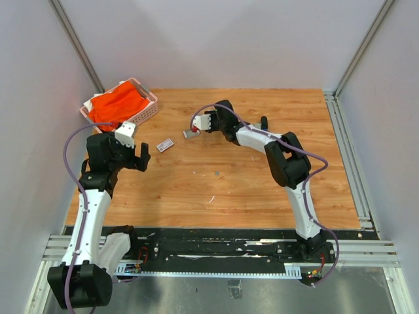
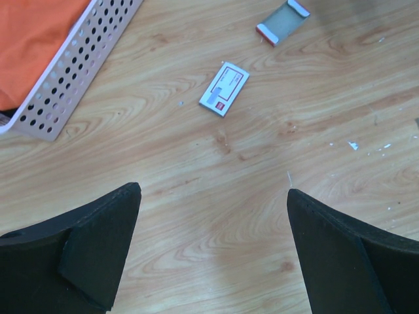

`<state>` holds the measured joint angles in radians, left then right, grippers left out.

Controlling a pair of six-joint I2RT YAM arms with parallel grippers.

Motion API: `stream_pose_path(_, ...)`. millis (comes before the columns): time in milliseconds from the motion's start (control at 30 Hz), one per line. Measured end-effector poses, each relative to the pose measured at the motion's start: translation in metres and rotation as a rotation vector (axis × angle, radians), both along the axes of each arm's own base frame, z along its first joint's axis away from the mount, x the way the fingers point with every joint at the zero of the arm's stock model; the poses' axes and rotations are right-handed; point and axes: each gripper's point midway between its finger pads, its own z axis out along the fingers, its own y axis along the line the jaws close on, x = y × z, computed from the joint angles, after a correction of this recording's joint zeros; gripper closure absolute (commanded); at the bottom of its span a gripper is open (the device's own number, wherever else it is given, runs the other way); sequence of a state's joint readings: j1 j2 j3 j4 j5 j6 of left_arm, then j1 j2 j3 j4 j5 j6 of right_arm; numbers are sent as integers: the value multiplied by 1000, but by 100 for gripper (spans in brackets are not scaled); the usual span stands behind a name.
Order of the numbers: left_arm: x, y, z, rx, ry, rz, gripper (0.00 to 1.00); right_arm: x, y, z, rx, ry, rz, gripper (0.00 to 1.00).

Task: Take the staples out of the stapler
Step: Place the stapler at the center of the board.

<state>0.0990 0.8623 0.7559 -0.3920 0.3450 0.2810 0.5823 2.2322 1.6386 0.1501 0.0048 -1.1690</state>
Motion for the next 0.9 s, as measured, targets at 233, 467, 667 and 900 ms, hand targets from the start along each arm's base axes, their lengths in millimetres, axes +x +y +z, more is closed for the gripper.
stream_pose_path(233, -1, 7, -8, 25, 15, 30, 2, 38, 18, -7, -75, -161, 52, 58)
stream_pose_path(467, 0, 11, -10, 39, 13, 51, 2, 54, 28, -31, -143, -224, 95, 56)
stream_pose_path(667, 0, 11, -11, 39, 12, 52, 2, 57, 30, -33, -204, -282, 136, 54)
stream_pose_path(900, 0, 11, -10, 39, 7, 52, 2, 56, 29, -35, -282, -343, 182, 53)
